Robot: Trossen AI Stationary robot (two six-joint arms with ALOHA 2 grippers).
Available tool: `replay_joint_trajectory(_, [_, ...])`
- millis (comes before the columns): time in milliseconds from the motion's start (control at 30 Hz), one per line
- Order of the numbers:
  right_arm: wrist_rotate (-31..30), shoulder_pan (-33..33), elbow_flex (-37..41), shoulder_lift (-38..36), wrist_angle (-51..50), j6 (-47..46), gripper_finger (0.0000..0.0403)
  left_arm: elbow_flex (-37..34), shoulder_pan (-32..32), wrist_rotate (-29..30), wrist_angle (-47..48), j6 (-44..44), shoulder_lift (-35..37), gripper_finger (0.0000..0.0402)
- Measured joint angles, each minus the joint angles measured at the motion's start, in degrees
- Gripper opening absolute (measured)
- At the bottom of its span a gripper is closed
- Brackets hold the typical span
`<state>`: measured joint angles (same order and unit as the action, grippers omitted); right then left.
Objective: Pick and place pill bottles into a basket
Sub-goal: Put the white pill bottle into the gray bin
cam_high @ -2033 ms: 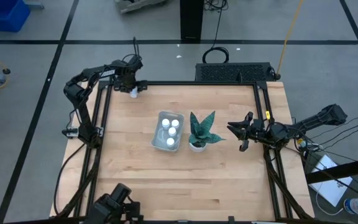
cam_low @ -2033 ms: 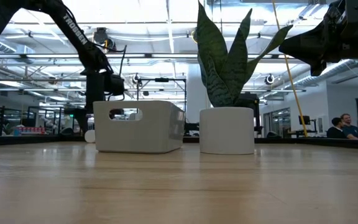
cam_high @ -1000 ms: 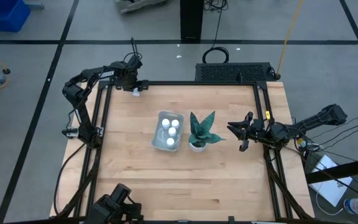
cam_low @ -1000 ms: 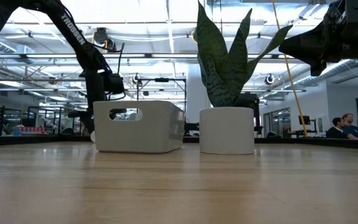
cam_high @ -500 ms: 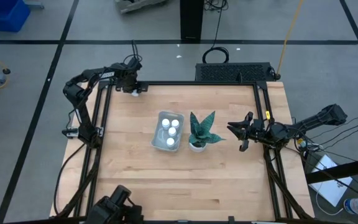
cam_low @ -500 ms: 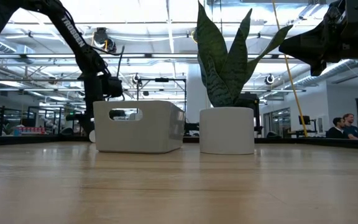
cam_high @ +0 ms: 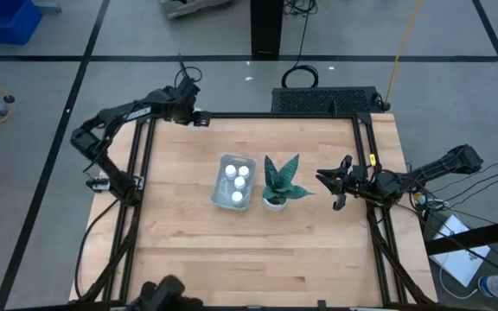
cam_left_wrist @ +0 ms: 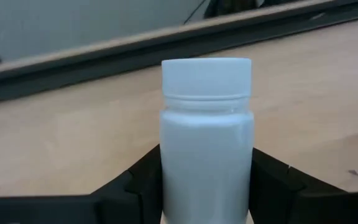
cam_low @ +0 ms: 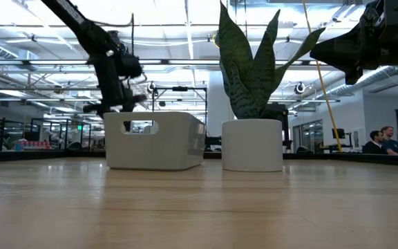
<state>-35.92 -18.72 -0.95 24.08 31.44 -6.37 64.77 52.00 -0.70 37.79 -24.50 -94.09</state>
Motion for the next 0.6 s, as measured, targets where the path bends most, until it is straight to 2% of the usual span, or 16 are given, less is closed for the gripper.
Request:
replay_joint_trajectory(133, [0.0, 0.0, 0.0, 0.0, 0.0, 0.0, 0.0071, -5.5, -5.2, 2.4, -5.9, -1.4, 7.8, 0.0169])
replay_joint_trajectory(267, [0.0, 0.0, 0.0, 0.0, 0.0, 0.0, 0.0071, -13.0, -11.2, 5.7, -11.6, -6.4, 18.1, 0.0168])
replay_joint_trajectory(467, [0.0, 0.0, 0.0, 0.0, 0.0, 0.0, 0.0071, -25.4, -23.6, 18.2, -15.3, -15.8, 35.5, 0.0168])
replay_joint_trajectory(600, [0.0, 0.0, 0.0, 0.0, 0.0, 0.0, 0.0071, -35.1, -34.4, 27.1, -23.5, -19.3, 44.9, 0.0169])
